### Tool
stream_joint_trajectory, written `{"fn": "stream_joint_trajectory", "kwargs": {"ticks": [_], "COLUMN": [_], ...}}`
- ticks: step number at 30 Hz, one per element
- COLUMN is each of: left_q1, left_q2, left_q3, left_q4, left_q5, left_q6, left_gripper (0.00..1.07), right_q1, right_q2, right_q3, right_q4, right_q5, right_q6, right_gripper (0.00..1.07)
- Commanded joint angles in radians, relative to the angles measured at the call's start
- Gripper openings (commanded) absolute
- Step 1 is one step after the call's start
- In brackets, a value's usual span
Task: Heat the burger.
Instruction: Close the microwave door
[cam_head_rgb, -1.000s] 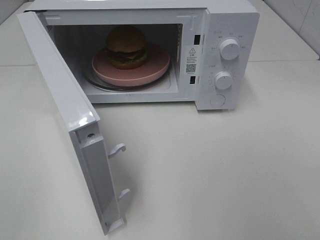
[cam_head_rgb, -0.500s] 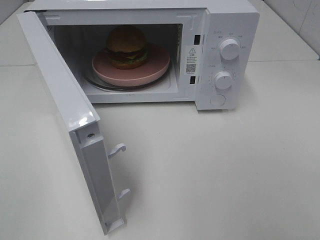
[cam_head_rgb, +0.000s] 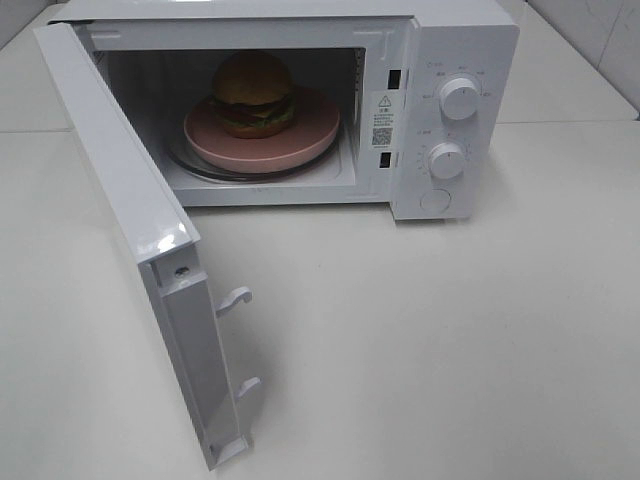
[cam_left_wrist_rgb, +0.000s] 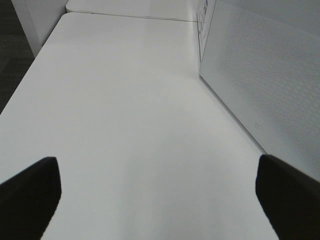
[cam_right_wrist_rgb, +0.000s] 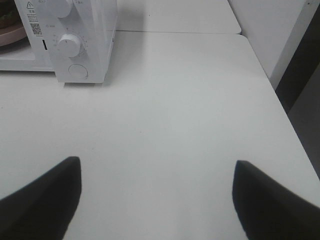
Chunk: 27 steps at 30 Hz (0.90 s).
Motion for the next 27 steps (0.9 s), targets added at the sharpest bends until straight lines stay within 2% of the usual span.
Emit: {"fn": "stream_joint_trajectory", "kwargs": {"ticks": [1,5,6,7,9,10,11,12,13,14,15,16,17,18,19,20,21,22,23,27], "left_q1": [0.002,0.002,0.002,0.002,0.002,0.002,0.002,0.002,0.002,0.002,0.002,0.002,0.002,0.000,0.000,0.000,0.000,0.000,0.000,0.000], "left_q2": [-0.001,0.000,0.001,0.013,0.021,0.048,0.048,0.080,0.080,0.100,0.140,0.140,0.164,0.205,0.205,0.244,0.260,0.260,0.289,0.336], "left_q3": [-0.037,-0.045,-0.045,-0.044,-0.044,-0.044,-0.044,-0.044,-0.044,-0.044,-0.044,-0.044,-0.044,-0.044,-0.044,-0.040,-0.033,-0.033,-0.011,0.038], "left_q4": [-0.035,-0.023,-0.018,-0.008,-0.005,-0.001,-0.001,-0.001,-0.001,-0.001,-0.001,-0.001,-0.001,-0.002,-0.002,-0.002,-0.002,-0.002,-0.002,-0.003], "left_q5": [-0.053,-0.142,-0.175,-0.230,-0.249,-0.288,-0.288,-0.332,-0.332,-0.352,-0.392,-0.392,-0.417,-0.478,-0.478,-0.540,-0.576,-0.576,-0.649,-0.784], "left_q6": [-0.006,-0.006,-0.006,-0.006,-0.006,-0.006,-0.006,-0.006,-0.006,-0.006,-0.006,-0.006,-0.006,-0.006,-0.006,-0.006,-0.006,-0.006,-0.006,-0.006], "left_gripper": [0.97,0.93,0.91,0.85,0.81,0.72,0.72,0.61,0.61,0.57,0.46,0.46,0.41,0.28,0.28,0.14,0.06,0.06,0.00,0.00], "right_q1": [-0.006,-0.006,-0.006,-0.006,-0.006,-0.006,-0.006,-0.006,-0.006,-0.006,-0.006,-0.006,-0.006,-0.006,-0.006,-0.006,-0.006,-0.006,-0.006,-0.006], "right_q2": [-0.035,-0.035,-0.035,-0.035,-0.035,-0.035,-0.035,-0.035,-0.035,-0.035,-0.035,-0.035,-0.035,-0.035,-0.035,-0.035,-0.035,-0.035,-0.035,-0.035], "right_q3": [0.003,0.003,0.003,0.003,0.003,0.003,0.003,0.003,0.003,0.003,0.003,0.003,0.003,0.003,0.003,0.003,0.003,0.003,0.003,0.003], "right_q4": [-0.003,-0.003,-0.003,-0.003,-0.003,-0.003,-0.003,-0.003,-0.003,-0.003,-0.003,-0.003,-0.003,-0.003,-0.003,-0.003,-0.003,-0.003,-0.003,-0.003], "right_q5": [-0.013,-0.013,-0.013,-0.013,-0.013,-0.013,-0.013,-0.013,-0.013,-0.013,-0.013,-0.013,-0.013,-0.013,-0.013,-0.013,-0.013,-0.013,-0.013,-0.013], "right_q6": [0.004,0.004,0.004,0.004,0.004,0.004,0.004,0.004,0.004,0.004,0.004,0.004,0.004,0.004,0.004,0.004,0.004,0.004,0.004,0.004], "right_gripper": [0.75,0.75,0.75,0.75,0.75,0.75,0.75,0.75,0.75,0.75,0.75,0.75,0.75,0.75,0.75,0.75,0.75,0.75,0.75,0.75]}}
